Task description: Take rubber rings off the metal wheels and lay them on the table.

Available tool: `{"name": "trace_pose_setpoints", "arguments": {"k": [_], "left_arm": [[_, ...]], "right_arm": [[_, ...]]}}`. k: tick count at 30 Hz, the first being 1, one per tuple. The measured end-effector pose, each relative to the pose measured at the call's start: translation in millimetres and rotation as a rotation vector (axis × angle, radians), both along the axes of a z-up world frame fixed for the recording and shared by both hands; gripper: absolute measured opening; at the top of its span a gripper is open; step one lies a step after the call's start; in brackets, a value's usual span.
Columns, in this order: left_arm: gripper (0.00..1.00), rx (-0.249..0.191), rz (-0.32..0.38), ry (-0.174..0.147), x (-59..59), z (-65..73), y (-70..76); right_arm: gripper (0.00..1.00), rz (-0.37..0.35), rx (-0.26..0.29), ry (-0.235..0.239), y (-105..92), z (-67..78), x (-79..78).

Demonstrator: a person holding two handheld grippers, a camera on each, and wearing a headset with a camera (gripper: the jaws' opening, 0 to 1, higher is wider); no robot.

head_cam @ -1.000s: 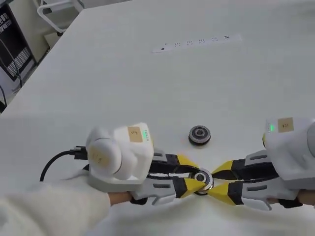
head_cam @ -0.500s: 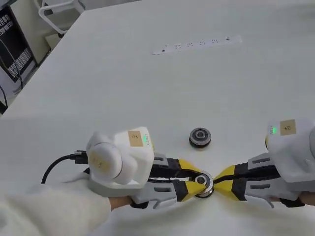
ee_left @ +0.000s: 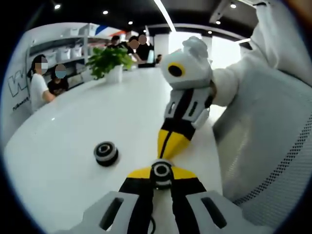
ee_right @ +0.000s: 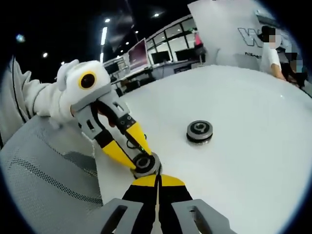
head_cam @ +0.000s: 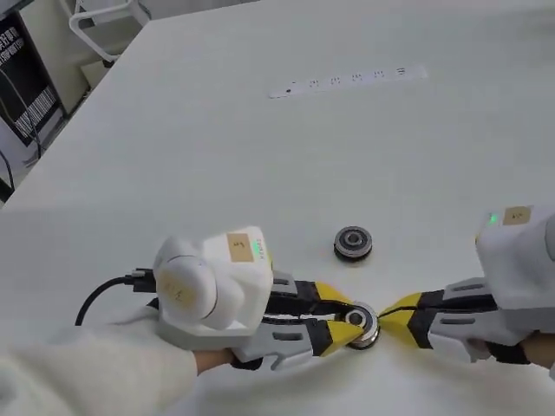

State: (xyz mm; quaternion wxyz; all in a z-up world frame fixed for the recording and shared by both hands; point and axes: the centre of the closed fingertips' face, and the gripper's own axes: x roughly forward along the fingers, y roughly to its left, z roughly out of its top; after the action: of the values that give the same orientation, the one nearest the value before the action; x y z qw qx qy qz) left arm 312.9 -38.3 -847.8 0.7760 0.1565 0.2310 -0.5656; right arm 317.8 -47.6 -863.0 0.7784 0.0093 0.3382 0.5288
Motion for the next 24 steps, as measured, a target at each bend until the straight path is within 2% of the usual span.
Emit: {"name": "trace_pose_setpoints", "arguments": {"k": [3, 4, 5, 6, 7, 8, 9, 10, 15, 24], "left_arm": [[0.14, 0.001, 0.000, -0.002, 0.2, 0.2, -0.2], [0.14, 0.001, 0.000, -0.003, 0.1, 0.2, -0.1], [0.13, 0.001, -0.001, -0.003, 0.0, 0.3, -0.1], [0.13, 0.002, -0.002, -0.005, 0.0, 0.3, 0.0], [0.13, 0.002, -0.002, -0.007, 0.2, 0.4, -0.2], [0.13, 0.003, -0.003, -0.008, 0.0, 0.4, -0.1], [0.13, 0.003, -0.003, -0.008, 0.1, 0.4, -0.2], [0.13, 0.004, -0.003, -0.009, -0.1, 0.4, 0.1], [0.13, 0.011, -0.008, -0.018, -0.1, 0.3, 0.2], [0.13, 0.010, -0.007, -0.017, -0.8, 0.3, 0.5]], "right_arm": [[0.00, -0.037, 0.059, 0.058, -0.8, 2.6, 1.1], [0.00, -0.057, 0.090, 0.094, -1.2, 4.0, 1.8], [0.00, -0.093, 0.120, 0.097, -1.2, 7.5, 6.6], [0.00, -0.103, 0.175, 0.166, -0.5, 12.7, 4.6], [0.00, -0.100, 0.192, 0.202, -0.4, 13.2, 1.4], [0.00, -0.110, 0.173, 0.185, -2.3, 8.1, 3.4], [0.00, -0.109, 0.181, 0.191, -1.8, 8.5, 2.6], [0.00, -0.119, 0.222, 0.232, 1.2, 13.3, 0.6], [0.00, -0.132, 0.242, 0.268, 2.3, 14.2, -1.6], [0.00, -0.092, 0.226, 0.240, 9.5, 20.0, -7.2]]}}
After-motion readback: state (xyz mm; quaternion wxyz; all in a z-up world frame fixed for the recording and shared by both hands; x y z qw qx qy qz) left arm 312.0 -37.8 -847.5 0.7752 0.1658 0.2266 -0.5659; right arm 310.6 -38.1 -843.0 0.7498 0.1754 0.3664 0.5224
